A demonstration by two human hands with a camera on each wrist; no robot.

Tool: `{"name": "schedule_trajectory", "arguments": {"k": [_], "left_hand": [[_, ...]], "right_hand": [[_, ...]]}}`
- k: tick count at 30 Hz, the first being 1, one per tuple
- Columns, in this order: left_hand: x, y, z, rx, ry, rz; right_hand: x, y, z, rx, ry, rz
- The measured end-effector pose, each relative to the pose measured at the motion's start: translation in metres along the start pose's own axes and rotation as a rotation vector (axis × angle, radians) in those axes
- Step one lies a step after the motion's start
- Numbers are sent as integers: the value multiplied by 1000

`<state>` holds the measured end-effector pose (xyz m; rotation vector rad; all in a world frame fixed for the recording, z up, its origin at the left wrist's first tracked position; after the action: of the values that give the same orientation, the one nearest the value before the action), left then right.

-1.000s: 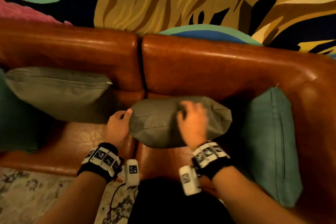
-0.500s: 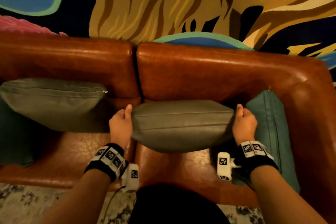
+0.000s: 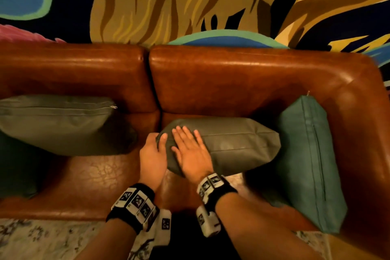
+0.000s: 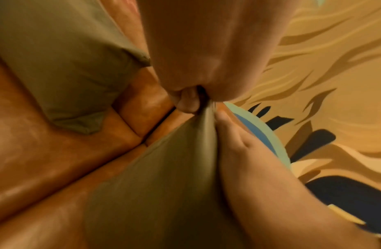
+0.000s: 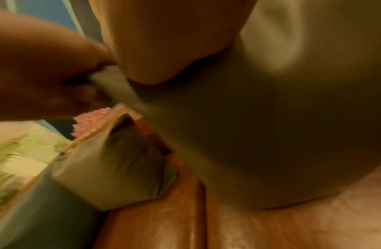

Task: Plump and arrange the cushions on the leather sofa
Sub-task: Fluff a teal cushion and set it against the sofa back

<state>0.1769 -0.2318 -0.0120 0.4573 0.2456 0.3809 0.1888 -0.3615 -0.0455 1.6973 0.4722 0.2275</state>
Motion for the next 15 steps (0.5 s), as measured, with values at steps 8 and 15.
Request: {"name": "schedule_trajectory", "arguments": {"k": [8,15], "left_hand": [[16,22,-27,9,148,43],[26,26,-25,7,243,31]], "right_hand": [[-18,-5,175,-275,-337,-66],[-64,25,245,292,-1095,0]]}}
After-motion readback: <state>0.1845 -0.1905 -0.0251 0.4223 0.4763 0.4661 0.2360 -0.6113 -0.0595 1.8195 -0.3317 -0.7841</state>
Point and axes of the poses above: each hand's wrist, its own x-axis towards the middle knuckle, its own y-axis out of the back of the hand, z = x × y, the point moved 9 cm from there along x, towards the middle knuckle, and after that the axes turned 13 degrees about -x, right-handed, at the moved point
